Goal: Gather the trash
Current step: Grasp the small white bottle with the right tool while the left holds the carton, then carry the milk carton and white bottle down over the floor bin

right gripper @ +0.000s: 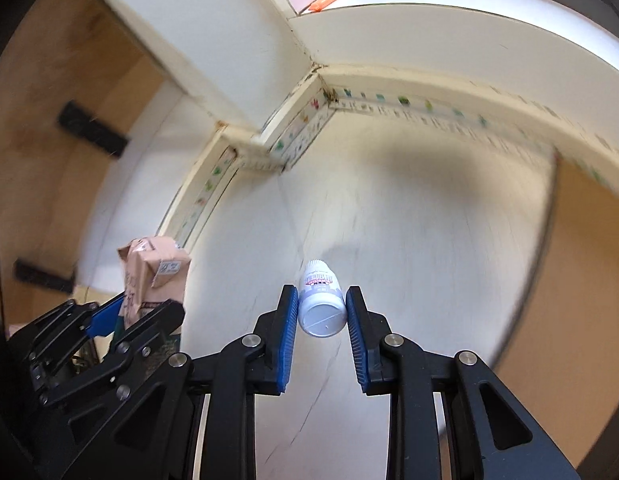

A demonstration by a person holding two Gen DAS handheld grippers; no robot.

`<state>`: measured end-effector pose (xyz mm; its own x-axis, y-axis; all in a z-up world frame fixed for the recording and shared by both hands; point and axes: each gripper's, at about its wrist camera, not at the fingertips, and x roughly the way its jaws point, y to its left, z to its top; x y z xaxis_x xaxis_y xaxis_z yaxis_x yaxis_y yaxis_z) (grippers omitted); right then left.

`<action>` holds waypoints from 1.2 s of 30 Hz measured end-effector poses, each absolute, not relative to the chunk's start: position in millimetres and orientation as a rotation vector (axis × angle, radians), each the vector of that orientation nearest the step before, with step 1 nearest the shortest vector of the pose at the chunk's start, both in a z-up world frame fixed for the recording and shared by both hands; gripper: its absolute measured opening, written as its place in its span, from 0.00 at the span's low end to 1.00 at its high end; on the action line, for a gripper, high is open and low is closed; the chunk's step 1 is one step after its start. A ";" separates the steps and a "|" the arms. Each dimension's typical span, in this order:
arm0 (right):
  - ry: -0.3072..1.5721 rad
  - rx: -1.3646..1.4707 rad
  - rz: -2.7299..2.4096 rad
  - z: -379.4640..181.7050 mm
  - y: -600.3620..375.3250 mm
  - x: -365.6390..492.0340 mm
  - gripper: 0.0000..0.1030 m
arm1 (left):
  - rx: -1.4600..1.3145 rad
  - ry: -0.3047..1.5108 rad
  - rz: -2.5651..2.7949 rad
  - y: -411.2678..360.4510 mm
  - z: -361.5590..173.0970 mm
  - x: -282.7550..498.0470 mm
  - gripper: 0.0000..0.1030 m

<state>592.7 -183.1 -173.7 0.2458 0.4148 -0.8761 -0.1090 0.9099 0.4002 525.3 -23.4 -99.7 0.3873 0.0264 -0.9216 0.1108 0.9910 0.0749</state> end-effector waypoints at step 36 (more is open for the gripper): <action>1.187 0.411 0.150 -112.3 -83.5 75.9 0.23 | 0.073 1.112 -0.378 51.3 -48.4 132.2 0.25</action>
<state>75.9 -83.5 -112.3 0.3750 0.3261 -0.8678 0.1003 0.9163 0.3877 132.2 51.3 -48.4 0.3863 -0.2602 -0.8849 0.3328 0.9341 -0.1293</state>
